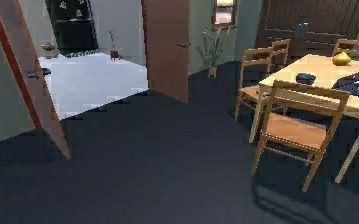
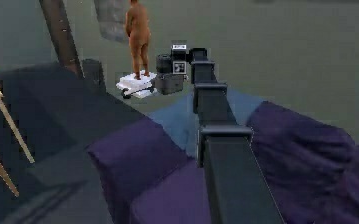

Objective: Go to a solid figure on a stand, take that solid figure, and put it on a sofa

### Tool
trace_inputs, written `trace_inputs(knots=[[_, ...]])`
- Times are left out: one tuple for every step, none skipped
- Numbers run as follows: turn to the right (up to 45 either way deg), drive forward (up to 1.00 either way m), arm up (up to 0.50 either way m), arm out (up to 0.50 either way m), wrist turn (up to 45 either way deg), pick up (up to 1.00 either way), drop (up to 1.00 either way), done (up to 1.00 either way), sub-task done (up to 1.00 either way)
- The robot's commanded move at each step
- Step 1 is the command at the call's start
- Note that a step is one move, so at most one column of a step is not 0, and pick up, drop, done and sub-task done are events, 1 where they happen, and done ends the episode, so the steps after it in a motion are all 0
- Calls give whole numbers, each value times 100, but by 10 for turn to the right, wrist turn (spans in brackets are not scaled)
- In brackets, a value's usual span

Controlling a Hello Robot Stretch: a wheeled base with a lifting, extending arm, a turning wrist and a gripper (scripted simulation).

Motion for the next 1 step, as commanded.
trace_inputs(knots=[[450,0,0,0,0,0,0,0,0]])
